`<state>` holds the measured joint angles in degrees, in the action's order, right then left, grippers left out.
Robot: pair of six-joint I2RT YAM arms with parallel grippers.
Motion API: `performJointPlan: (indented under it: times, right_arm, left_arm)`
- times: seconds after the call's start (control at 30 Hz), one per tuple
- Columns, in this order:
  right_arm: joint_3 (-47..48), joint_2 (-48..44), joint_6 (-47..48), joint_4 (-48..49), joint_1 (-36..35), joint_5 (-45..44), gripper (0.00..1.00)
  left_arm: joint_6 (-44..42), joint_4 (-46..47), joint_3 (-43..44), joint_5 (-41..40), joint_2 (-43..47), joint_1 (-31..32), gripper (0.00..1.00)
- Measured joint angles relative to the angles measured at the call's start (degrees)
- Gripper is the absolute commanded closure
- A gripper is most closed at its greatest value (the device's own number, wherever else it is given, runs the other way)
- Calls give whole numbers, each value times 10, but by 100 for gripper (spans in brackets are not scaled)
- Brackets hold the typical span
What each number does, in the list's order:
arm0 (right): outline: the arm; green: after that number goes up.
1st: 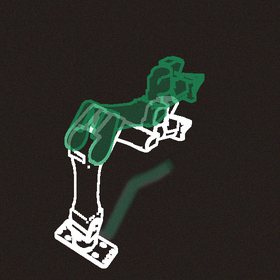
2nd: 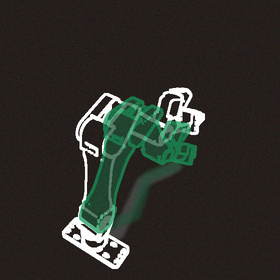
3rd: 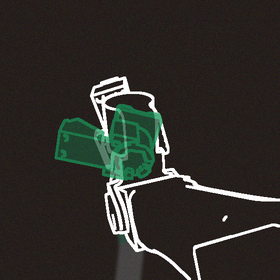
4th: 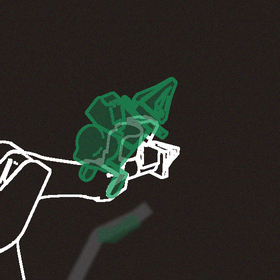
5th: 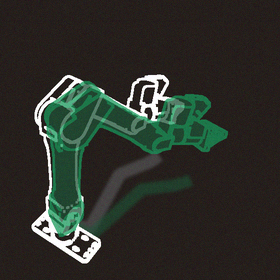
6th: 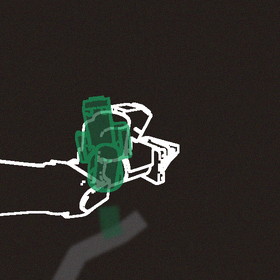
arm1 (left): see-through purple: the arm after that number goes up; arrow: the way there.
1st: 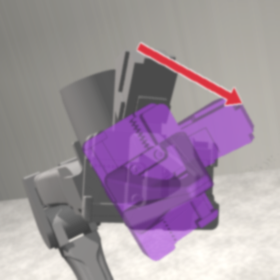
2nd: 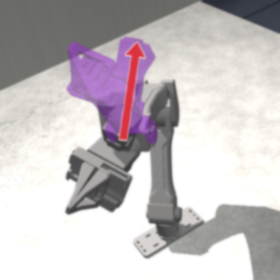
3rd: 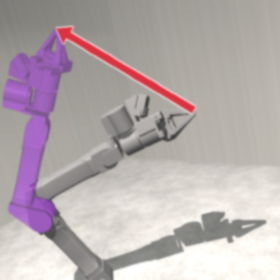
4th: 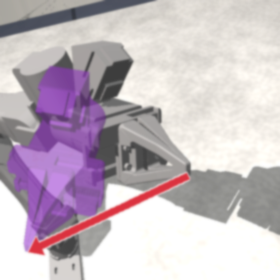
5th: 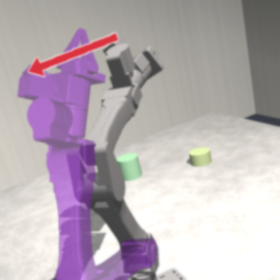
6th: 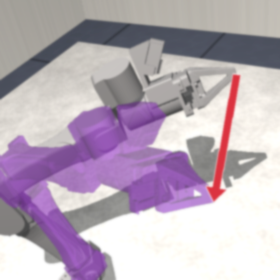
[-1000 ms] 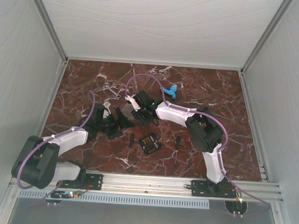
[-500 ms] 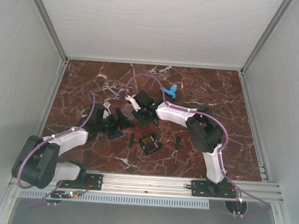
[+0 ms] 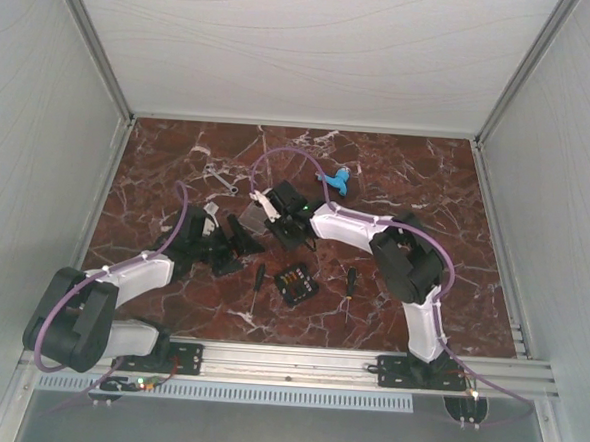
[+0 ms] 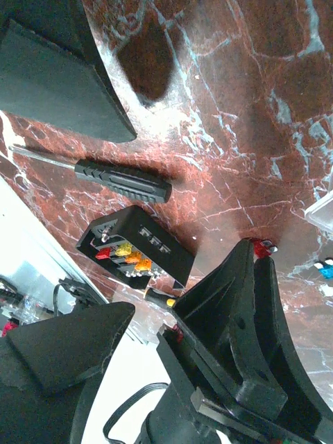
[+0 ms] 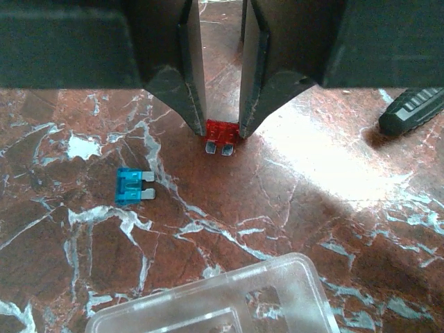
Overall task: Snap on the fuse box
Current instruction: Pick up the fuse from the center of the board.
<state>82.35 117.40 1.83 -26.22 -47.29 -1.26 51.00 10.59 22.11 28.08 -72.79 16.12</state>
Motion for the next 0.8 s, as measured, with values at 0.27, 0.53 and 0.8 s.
performJointPlan:
  times: [0.27,0.53,0.8]
  right_arm:
    - [-49,-40,0,6,0,8,84]
    - [-120,-154,0,48,0,58,85]
    - [-156,-236,3,101,-14,101,85]
  left_arm:
    - [13,24,0,20,-15,0,22]
    - [24,39,20,42,-24,-1,41]
    - [28,57,60,63,-24,-1,53]
